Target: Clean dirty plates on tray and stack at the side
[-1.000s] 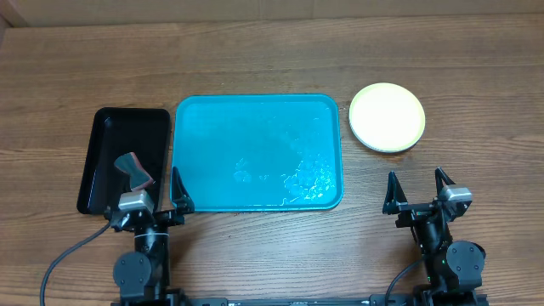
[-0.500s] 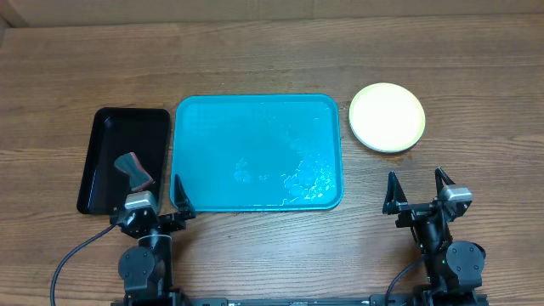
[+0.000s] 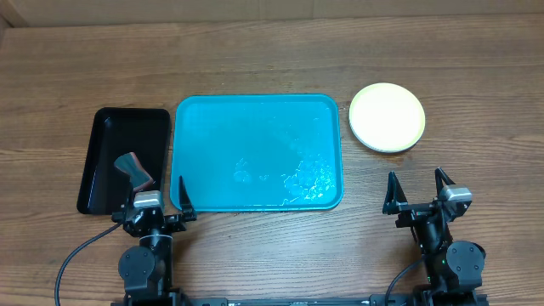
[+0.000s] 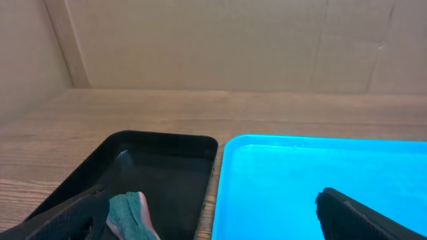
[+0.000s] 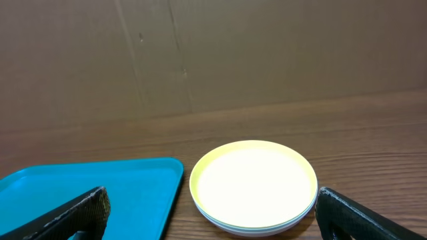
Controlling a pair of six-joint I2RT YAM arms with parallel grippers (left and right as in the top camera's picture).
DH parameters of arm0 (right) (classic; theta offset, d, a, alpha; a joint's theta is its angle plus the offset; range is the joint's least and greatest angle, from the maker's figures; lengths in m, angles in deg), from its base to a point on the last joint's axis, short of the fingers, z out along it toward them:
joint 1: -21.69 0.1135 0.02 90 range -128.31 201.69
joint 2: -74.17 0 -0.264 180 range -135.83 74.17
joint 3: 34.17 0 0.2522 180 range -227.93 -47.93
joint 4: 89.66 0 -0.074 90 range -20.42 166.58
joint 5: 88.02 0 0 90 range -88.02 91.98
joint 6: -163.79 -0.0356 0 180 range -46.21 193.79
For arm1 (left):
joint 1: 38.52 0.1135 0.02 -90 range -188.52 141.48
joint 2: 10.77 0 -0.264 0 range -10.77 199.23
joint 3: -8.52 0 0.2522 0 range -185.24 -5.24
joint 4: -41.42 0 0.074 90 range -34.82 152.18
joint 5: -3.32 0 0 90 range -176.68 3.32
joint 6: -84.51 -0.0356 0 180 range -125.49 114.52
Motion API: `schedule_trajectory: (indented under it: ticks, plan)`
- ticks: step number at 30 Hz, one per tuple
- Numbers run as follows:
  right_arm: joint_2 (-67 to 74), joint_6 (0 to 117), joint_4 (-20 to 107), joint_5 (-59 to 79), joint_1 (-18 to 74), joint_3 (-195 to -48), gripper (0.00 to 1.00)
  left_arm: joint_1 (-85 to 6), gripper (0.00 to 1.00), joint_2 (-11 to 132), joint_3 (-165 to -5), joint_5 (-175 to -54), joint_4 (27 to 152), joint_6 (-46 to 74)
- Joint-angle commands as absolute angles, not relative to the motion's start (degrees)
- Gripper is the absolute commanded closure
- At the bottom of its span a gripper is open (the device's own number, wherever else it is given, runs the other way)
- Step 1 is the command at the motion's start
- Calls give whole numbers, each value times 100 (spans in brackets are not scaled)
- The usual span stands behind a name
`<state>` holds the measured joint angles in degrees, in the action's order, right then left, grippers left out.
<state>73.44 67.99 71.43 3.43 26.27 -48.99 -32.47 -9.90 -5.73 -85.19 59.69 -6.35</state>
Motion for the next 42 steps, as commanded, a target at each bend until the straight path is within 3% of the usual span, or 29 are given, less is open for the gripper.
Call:
schedule_trajectory:
  ticks: [1,37,42]
  plan:
    - [7401,6779,7180,308,2645,-4838,0,-3217,0,-1058,-553,-8610,5963,-810]
    - [7401,6783,7180,92,2651,-4840,0,-3215,0,-1056,-553,-8610,5963,-810]
    - [7401,7216,7173,77,2651,-4840,0,-3215,0,-1056,-553,-8608,5963,-810]
